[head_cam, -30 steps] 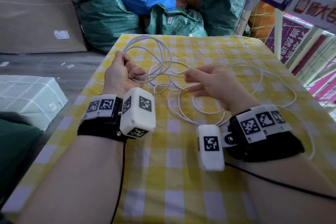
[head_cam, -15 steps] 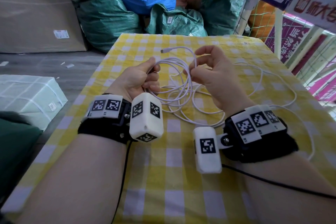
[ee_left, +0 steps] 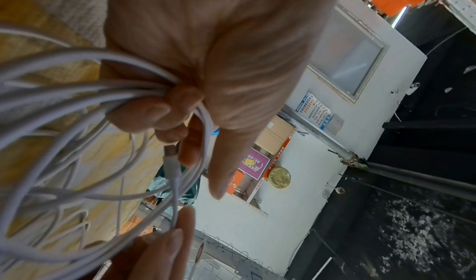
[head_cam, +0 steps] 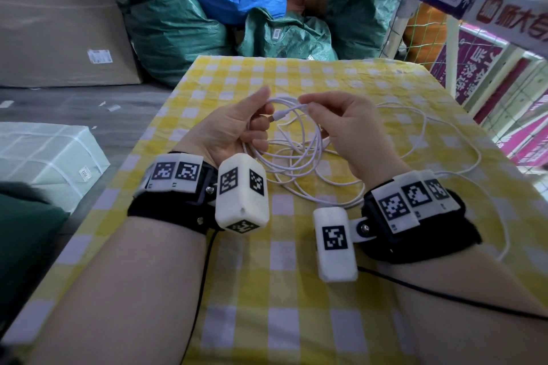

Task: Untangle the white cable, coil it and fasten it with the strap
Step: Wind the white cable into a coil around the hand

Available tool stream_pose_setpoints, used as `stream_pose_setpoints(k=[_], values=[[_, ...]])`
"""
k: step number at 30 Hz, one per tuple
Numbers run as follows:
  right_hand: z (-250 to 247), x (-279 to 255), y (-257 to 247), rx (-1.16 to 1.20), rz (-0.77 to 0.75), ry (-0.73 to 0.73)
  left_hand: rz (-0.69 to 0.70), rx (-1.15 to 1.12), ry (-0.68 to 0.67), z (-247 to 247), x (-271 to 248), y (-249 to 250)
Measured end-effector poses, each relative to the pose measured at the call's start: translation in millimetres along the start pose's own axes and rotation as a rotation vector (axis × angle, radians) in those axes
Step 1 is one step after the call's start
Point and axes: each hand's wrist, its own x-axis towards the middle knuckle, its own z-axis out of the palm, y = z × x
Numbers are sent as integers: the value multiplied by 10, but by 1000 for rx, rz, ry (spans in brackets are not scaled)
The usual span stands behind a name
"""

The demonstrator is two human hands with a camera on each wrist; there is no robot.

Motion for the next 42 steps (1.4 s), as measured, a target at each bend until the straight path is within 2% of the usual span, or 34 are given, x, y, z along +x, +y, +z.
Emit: stream_pose_setpoints(k=[7,15,19,21,23,26,29,32,34,37,42], values=[[-17,53,-66,49,-46,-1,34,87,118,124,20,-38],[-147,95,-281,63,38,-135,27,198,-31,328,-27,101],[-205,73,-467,102,98,-233,79,200,-73,474,-105,250],[-249,41,-558,67,160,-277,117,219,-86,531,-154,325],[-306,7,-614,-9,307,-341,159,253,-76,560,-196,382],[-352,-68,-599,-213,521,-518,176,289,-61,568,-221,410],[-353,-104,-555,-296,565,-545,155,299,-33,585,-229,376],[-332,-111,-547,-288,546,-528,151,296,0,599,-274,340],[-308,-129,-571,-275,455,-474,125,274,-17,612,-338,348],[-292,-169,-659,-61,286,-356,81,202,-72,645,-492,411],[-407,-212,-970,251,186,-276,125,111,-105,713,-754,554]])
